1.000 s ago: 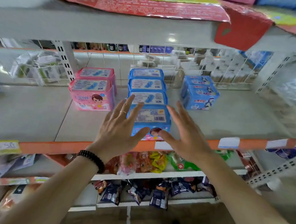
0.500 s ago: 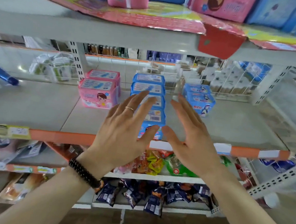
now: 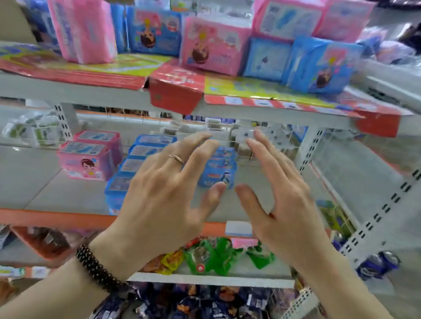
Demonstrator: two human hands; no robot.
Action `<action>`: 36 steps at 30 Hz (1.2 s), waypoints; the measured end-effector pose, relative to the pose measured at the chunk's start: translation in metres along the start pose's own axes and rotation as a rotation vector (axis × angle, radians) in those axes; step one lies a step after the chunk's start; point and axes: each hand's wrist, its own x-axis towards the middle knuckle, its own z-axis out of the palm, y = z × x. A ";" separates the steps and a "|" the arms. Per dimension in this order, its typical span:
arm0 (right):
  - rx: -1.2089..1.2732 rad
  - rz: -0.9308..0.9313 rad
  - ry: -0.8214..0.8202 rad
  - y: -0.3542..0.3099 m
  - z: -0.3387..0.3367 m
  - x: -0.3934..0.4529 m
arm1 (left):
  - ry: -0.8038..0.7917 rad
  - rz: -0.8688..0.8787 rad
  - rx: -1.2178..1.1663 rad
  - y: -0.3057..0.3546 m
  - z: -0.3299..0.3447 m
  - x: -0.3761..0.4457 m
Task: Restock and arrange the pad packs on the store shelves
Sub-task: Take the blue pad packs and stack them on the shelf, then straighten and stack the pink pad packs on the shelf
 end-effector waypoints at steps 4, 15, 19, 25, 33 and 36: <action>0.033 -0.091 0.023 -0.003 -0.026 0.010 | 0.061 0.028 0.006 0.021 -0.019 0.017; -0.004 -0.207 0.133 -0.017 -0.025 0.085 | 0.160 0.091 0.083 -0.011 -0.059 0.079; -0.060 -0.223 0.144 -0.028 -0.018 0.116 | 0.176 0.075 0.099 -0.044 -0.068 0.089; -0.137 -0.216 0.112 -0.056 0.010 0.171 | 0.175 0.049 0.167 -0.101 -0.089 0.094; -0.196 -0.065 -0.083 -0.120 0.081 0.250 | 0.236 -0.125 0.188 -0.191 -0.124 0.090; -0.263 0.070 -0.146 -0.135 0.120 0.285 | 0.237 -0.173 0.167 -0.214 -0.130 0.082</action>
